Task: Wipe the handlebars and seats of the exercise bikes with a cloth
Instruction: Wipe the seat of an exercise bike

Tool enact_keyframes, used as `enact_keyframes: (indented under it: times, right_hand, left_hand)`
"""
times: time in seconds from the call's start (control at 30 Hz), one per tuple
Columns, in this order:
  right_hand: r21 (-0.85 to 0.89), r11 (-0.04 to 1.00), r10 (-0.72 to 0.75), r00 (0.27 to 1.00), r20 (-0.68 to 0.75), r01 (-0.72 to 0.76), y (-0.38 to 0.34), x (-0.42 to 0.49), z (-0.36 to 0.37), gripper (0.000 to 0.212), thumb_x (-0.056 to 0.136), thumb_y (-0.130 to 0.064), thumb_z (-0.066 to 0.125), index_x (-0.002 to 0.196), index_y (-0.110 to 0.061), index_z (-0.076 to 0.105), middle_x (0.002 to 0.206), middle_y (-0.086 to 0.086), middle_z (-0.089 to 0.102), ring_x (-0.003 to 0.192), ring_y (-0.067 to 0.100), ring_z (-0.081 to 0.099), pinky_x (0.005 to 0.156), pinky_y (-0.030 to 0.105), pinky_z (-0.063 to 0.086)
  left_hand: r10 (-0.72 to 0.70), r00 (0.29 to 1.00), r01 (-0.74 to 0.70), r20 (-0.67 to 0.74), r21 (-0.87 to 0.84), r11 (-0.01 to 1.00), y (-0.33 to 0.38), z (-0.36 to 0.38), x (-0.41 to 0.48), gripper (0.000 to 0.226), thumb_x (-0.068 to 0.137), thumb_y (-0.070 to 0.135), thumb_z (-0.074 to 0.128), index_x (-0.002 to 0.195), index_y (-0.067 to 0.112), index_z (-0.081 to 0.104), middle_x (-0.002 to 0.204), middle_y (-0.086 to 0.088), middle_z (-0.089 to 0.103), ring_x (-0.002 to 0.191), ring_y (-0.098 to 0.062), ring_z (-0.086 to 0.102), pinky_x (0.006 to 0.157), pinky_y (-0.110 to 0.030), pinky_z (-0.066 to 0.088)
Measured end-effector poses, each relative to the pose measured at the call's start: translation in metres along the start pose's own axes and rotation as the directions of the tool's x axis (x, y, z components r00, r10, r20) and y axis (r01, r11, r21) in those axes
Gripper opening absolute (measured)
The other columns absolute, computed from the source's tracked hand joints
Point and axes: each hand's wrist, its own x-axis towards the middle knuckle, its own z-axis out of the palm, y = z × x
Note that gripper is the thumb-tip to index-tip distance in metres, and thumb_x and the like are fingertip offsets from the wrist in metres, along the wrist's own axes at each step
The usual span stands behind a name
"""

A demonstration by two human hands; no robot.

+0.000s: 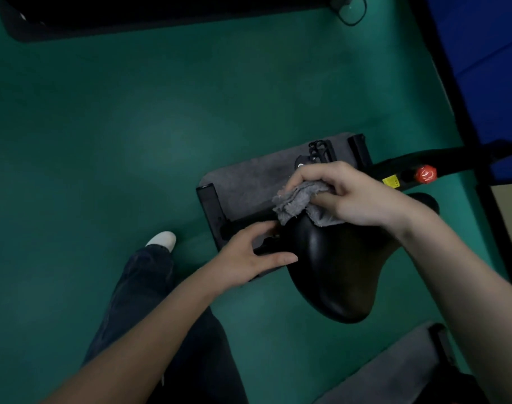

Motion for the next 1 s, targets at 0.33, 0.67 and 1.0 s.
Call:
enact_keyframes:
  times: [0.33, 0.67, 1.0]
  right_hand:
    - [0.165, 0.977, -0.057, 0.916, -0.397, 0.132, 0.009, -0.058, 0.022, 0.049, 0.081, 0.016, 0.046, 0.097, -0.027, 0.061, 0.09, -0.016, 0.066, 0.086, -0.005, 0.059, 0.076, 0.01, 0.042]
    - [0.326, 0.94, 0.113, 0.803, -0.585, 0.105, 0.012, -0.126, 0.102, 0.052, 0.075, 0.017, 0.045, 0.103, -0.022, 0.065, 0.108, -0.019, 0.068, 0.109, -0.003, 0.059, 0.088, 0.008, 0.04]
    - [0.709, 0.598, 0.776, -0.049, -0.628, 0.374, -0.022, -0.176, 0.198, 0.042, 0.089, 0.012, 0.047, 0.095, -0.026, 0.064, 0.088, -0.018, 0.07, 0.081, -0.002, 0.062, 0.073, 0.011, 0.047]
  left_hand:
    - [0.036, 0.998, -0.035, -0.042, 0.042, 0.999, 0.019, -0.01, 0.0, 0.065, 0.05, 0.06, 0.077, 0.109, 0.051, 0.052, 0.111, 0.027, 0.062, 0.109, 0.011, 0.053, 0.098, -0.014, 0.038]
    - [0.037, 0.999, -0.037, 0.0, 0.14, 0.989, 0.042, -0.012, -0.005, 0.047, 0.064, 0.027, 0.076, 0.107, 0.032, 0.059, 0.103, 0.012, 0.067, 0.091, 0.01, 0.061, 0.081, -0.007, 0.045]
    - [-0.041, 0.988, -0.042, 0.147, 0.522, 0.852, 0.054, -0.023, -0.014, 0.04, 0.082, 0.017, 0.07, 0.12, 0.018, 0.056, 0.099, 0.002, 0.062, 0.083, 0.003, 0.057, 0.067, -0.001, 0.04]
